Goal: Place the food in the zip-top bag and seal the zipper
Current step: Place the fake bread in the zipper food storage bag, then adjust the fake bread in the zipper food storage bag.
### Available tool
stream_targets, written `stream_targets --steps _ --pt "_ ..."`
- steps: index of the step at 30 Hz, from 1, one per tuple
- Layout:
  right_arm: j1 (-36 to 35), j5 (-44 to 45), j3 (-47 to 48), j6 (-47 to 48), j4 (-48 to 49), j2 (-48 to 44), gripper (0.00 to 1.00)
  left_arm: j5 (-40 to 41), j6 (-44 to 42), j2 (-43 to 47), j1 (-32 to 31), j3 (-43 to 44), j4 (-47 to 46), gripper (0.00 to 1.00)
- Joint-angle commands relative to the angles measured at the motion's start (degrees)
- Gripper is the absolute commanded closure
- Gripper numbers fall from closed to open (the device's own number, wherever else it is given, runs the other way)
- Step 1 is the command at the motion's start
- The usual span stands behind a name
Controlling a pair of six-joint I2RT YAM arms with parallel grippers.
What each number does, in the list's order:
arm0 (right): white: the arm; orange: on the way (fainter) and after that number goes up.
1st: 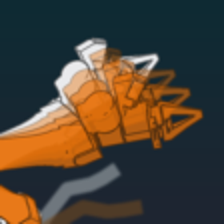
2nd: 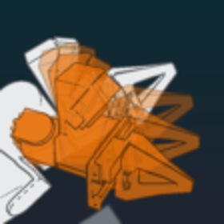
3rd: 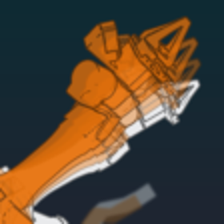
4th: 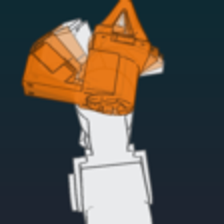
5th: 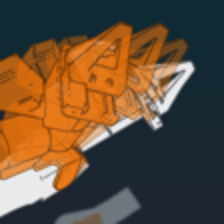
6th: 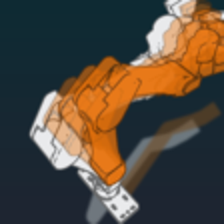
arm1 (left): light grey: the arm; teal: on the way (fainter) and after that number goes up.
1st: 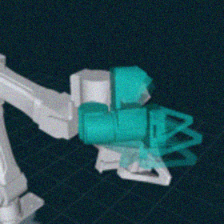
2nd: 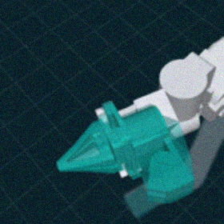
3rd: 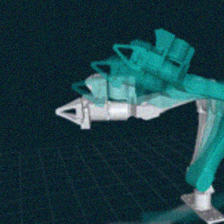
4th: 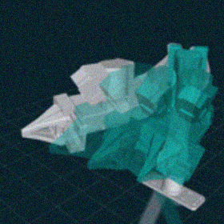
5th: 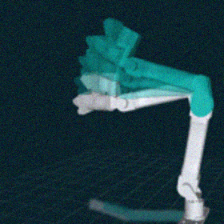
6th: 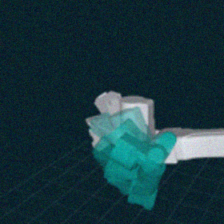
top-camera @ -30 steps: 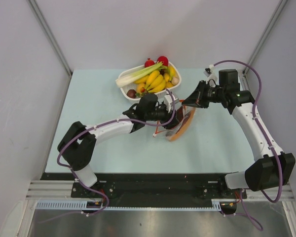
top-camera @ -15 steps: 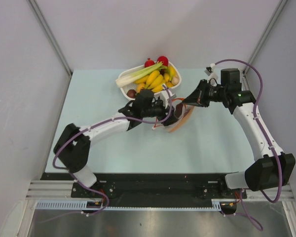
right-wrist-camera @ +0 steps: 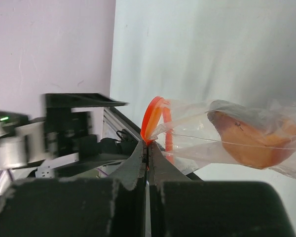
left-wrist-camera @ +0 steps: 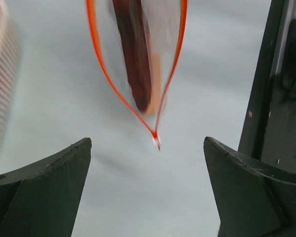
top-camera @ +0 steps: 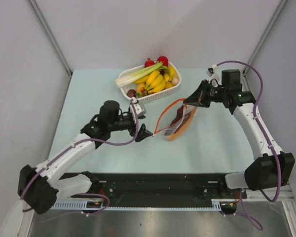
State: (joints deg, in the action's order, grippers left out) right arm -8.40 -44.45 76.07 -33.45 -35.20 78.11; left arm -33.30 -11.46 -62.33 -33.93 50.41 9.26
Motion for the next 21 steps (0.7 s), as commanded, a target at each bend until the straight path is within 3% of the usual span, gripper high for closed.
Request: stream_targets --steps 1,9,13,14,21 --pt "-0.4 -0.9 0.2 -0.4 1.8 -0.6 1.00 -2.5 -4.5 -3.9 0.6 -8.4 -0.9 0.01" --pt "-0.5 -0.4 0.0 0.6 1.4 -0.6 1.00 7.0 0.8 -10.2 -2.7 -9.7 -16.3 0.06" --pt "-0.3 -0.5 0.0 1.1 1.1 -0.4 1.00 4.9 2.4 -15.6 -2.8 -7.0 -17.1 0.14" --pt "-0.3 -0.2 0.0 1.3 1.0 -0.5 1.00 3.6 2.4 -16.5 -2.8 -7.2 -17.7 0.21" --pt "0.0 0.1 -0.4 2.0 0.0 -0.8 1.00 1.0 6.8 -17.5 -3.2 -8.8 -27.3 0.35"
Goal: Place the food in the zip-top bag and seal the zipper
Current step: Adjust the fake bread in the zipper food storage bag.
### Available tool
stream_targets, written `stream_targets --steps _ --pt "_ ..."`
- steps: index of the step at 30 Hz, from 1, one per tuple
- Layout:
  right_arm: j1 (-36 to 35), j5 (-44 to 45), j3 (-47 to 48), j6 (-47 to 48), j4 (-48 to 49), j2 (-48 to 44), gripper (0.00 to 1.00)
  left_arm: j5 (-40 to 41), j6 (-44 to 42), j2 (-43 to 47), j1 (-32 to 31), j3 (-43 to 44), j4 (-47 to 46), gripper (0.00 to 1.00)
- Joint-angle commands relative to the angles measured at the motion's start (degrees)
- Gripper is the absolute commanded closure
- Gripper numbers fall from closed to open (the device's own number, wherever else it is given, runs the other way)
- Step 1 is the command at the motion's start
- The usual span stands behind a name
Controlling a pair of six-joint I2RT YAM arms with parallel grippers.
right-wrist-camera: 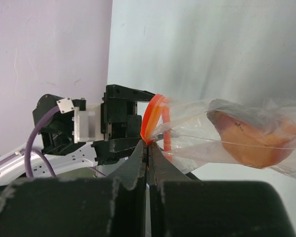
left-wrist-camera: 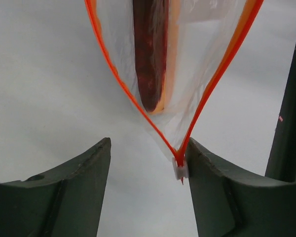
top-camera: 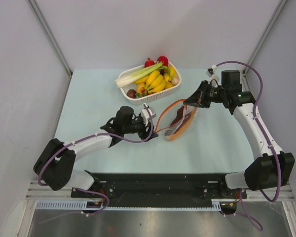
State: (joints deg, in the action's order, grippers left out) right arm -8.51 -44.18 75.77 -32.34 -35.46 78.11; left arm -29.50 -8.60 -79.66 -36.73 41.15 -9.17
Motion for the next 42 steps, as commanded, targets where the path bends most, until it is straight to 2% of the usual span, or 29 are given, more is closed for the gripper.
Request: stream_targets --steps 1,3,6,7,9,12,13,15,19,21,23,24,25,26,27,28,29,30,31,32,33,35,36,37,38,39,40,41,42 --pt "0.0 -0.1 -0.2 0.9 0.3 -0.8 1.00 -2.5 5.7 -0.1 -0.6 0.7 -9.6 0.36" --pt "0.1 -0.1 -0.4 1.2 0.1 -0.9 1.00 -1.9 6.7 -0.8 -1.1 1.5 -10.4 0.41" --pt "0.2 -0.1 -0.5 1.4 0.5 -1.3 1.00 -2.1 6.5 -3.0 -2.4 4.4 -6.8 0.68" --pt "0.2 -0.1 -0.5 1.6 0.5 -1.5 1.00 -2.8 5.6 -3.6 -2.5 6.4 -5.1 0.85" --pt "0.3 0.2 -0.5 3.5 -0.2 -2.1 1.00 -2.7 5.1 -3.6 -2.4 9.8 0.5 1.00" --pt "1.0 2.3 -0.4 7.4 -3.3 -3.8 1.00 -2.0 3.4 1.6 -2.2 16.6 9.1 1.00" --pt "1.7 2.8 -0.4 9.5 -4.2 -4.5 1.00 -2.2 2.8 4.7 -2.2 19.1 15.8 1.00" --pt "3.5 2.1 0.3 10.8 -6.4 -6.7 1.00 -2.8 2.3 7.6 -2.2 25.2 20.8 1.00" --pt "4.3 0.9 1.8 12.6 -7.2 -10.2 1.00 -4.4 2.9 11.2 -2.4 31.1 30.3 1.00" --pt "3.7 0.6 2.0 11.9 -6.6 -11.0 1.00 -3.0 3.0 12.9 -2.4 29.2 29.6 1.00" --pt "2.4 1.5 2.0 12.6 -6.8 -11.0 1.00 3.5 3.2 11.4 -2.8 23.7 24.2 1.00" --pt "0.6 2.3 1.9 13.1 -7.2 -10.5 1.00 5.0 0.5 8.6 -2.9 25.1 26.2 1.00" --pt "0.0 2.3 2.0 13.4 -7.3 -9.6 1.00 5.5 1.2 6.1 -2.6 29.9 36.2 1.00" --pt "-0.4 1.9 2.0 13.4 -7.3 -9.4 1.00 2.3 2.7 5.0 -1.9 33.8 37.3 1.00" --pt "-0.6 0.8 2.0 13.1 -7.0 -9.3 1.00 -0.2 5.9 8.3 -3.2 32.0 34.6 1.00" --pt "-1.3 0.2 2.0 13.1 -6.4 -9.3 1.00 4.9 5.7 10.2 -5.1 30.3 29.3 1.00" --pt "-1.6 -0.2 2.2 13.2 -5.9 -9.2 1.00 8.3 5.0 10.6 -5.9 31.0 30.3 1.00" --pt "-1.8 -0.4 2.5 13.4 -6.1 -9.1 1.00 2.3 7.1 9.8 -5.0 33.4 32.4 1.00" --pt "-2.0 -0.1 2.7 13.5 -6.3 -9.0 1.00 2.0 6.6 9.8 -6.8 30.4 31.8 1.00" --pt "-2.6 0.2 2.7 13.8 -6.6 -8.2 1.00 6.3 4.3 9.5 -9.5 26.7 31.1 1.00" --pt "-3.2 0.2 2.7 14.9 -7.2 -7.7 1.00 11.3 2.8 8.7 -9.6 23.3 31.1 1.00" --pt "-2.8 -0.8 3.3 14.8 -7.4 -7.6 1.00 3.2 4.5 5.9 -4.5 31.0 38.2 1.00" --pt "-2.1 -2.1 4.3 14.6 -7.4 -8.0 1.00 0.3 7.4 6.0 -2.2 44.4 41.7 1.00" --pt "-1.6 -2.7 5.3 13.7 -7.5 -8.1 1.00 -2.9 8.2 9.9 -2.2 47.3 40.0 1.00" --pt "-0.7 -3.3 6.4 13.3 -7.3 -8.1 1.00 -1.9 9.2 12.7 -3.5 45.4 36.3 1.00" --pt "-1.2 -3.1 6.4 13.1 -7.3 -7.8 1.00 3.1 2.8 14.1 -9.4 34.1 34.3 1.00" --pt "-2.2 -2.0 6.2 15.0 -7.9 -7.3 1.00 8.7 -0.3 13.4 -10.5 27.7 35.2 1.00" --pt "-3.9 -0.7 5.9 16.2 -8.3 -6.5 1.00 9.3 -2.5 7.7 -10.2 23.9 38.1 1.00" --pt "-5.9 0.2 5.5 16.6 -7.9 -5.9 1.00 6.2 -2.4 4.2 -8.4 31.3 44.1 1.00"
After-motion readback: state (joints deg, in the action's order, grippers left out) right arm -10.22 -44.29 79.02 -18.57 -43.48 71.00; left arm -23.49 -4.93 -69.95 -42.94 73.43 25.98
